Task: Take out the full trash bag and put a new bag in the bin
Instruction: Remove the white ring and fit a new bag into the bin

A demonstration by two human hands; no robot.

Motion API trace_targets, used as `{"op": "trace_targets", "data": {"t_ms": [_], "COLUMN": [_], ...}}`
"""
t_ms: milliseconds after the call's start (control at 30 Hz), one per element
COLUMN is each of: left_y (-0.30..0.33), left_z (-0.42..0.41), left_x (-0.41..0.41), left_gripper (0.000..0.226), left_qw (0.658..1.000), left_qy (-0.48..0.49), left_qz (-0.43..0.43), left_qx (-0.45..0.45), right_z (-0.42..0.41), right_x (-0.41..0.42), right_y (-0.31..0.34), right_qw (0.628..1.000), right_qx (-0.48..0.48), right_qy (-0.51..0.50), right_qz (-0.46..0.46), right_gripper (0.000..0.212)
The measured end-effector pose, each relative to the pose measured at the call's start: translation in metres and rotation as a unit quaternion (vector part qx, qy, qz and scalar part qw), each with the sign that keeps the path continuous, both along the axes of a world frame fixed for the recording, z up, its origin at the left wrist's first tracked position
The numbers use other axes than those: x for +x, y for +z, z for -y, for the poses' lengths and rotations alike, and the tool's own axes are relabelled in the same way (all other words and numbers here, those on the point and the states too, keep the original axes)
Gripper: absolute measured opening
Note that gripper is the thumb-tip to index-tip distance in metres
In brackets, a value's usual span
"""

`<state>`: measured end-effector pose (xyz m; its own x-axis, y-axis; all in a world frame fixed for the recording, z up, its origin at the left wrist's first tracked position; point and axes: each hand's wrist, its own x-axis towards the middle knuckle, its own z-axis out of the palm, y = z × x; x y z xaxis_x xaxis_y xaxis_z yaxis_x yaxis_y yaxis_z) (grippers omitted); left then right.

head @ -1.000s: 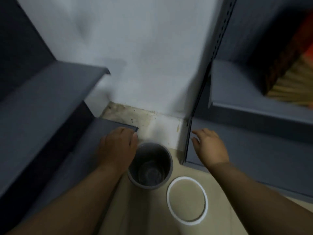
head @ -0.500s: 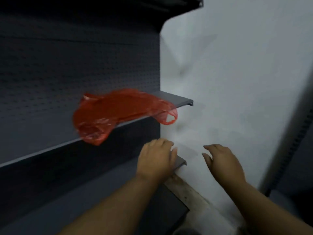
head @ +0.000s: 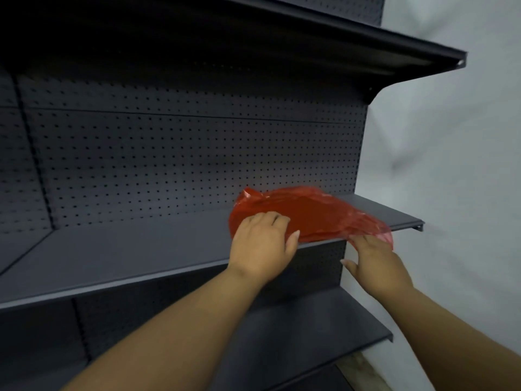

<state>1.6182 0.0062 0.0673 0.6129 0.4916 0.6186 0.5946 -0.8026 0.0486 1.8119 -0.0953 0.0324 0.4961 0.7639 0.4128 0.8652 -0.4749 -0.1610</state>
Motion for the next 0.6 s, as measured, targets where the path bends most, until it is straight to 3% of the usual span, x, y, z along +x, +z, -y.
{"op": "trace_targets", "data": {"t_ms": [367,600], "left_y": [-0.009,-0.021], "left_z": [-0.081,-0.111], "left_x": [0.038,0.057], "left_gripper": [0.054,0.062], "left_qw": [0.995,0.979], "left_qy": [-0.025,-0.023], "left_qz": [-0.082,-0.165], "left_qx": [-0.043,-0.117], "right_z": [-0.087,-0.116], "right_x": [0.040,0.057], "right_y": [0.011,-0.003], "right_qw": [0.992,0.975], "right_qx": [-0.122,-0.222], "right_qy": [-0.023,-0.003], "right_qz": [0.017,0.017], "right_gripper": [0.077,0.066]}}
